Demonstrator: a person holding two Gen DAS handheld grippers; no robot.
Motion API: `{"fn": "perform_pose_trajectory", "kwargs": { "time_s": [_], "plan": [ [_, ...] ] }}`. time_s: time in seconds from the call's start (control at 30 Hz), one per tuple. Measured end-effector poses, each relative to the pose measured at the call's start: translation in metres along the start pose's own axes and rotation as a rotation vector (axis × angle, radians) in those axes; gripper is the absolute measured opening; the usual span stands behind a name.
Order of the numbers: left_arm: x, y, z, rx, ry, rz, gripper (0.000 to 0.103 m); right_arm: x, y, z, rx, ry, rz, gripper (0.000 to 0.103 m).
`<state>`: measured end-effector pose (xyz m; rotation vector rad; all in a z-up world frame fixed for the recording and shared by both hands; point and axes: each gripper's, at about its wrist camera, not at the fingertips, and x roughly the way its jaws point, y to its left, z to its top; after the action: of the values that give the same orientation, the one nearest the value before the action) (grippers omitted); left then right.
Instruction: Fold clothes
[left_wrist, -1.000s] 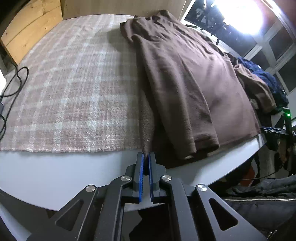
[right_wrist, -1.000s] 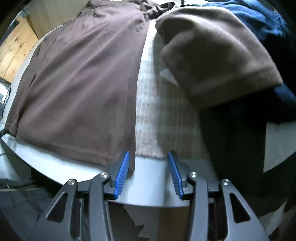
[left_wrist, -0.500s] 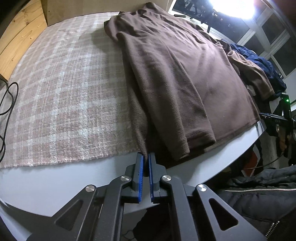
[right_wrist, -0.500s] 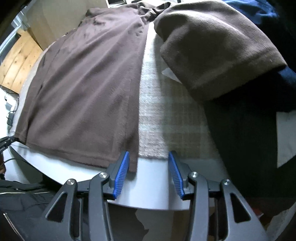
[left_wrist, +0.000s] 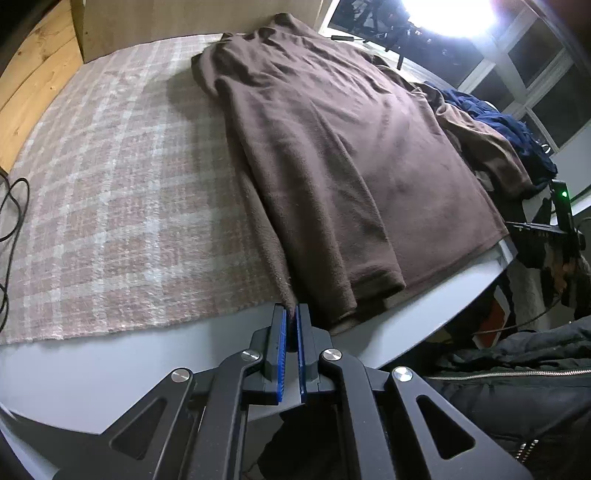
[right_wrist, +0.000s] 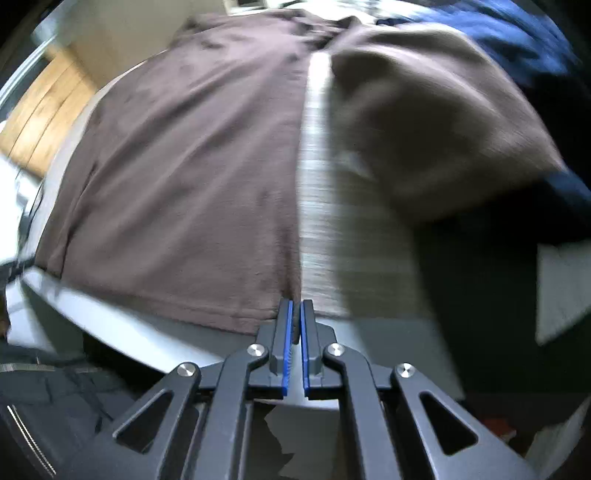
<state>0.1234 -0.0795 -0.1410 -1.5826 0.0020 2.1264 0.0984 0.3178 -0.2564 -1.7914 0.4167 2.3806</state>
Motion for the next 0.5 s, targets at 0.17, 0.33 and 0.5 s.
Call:
{"fn": "perform_pose_trajectory", "kwargs": {
  "time_s": [0.17, 0.33, 0.5],
  "plan": [
    [0.003, -0.005, 0.001, 0.016, 0.007, -0.005, 0.004, -0.005, 0.016, 0.002, 0.077, -0.019, -0.001, 0.025],
    [0.009, -0.007, 0.004, 0.022, 0.023, -0.006, 0.004, 0.014, 0.040, 0.002, -0.001, 0.016, 0.013, 0.027],
    [0.012, -0.008, 0.005, 0.028, 0.035, 0.002, 0.005, 0.028, 0.036, 0.010, -0.013, 0.036, -0.020, 0.005]
  ]
}}
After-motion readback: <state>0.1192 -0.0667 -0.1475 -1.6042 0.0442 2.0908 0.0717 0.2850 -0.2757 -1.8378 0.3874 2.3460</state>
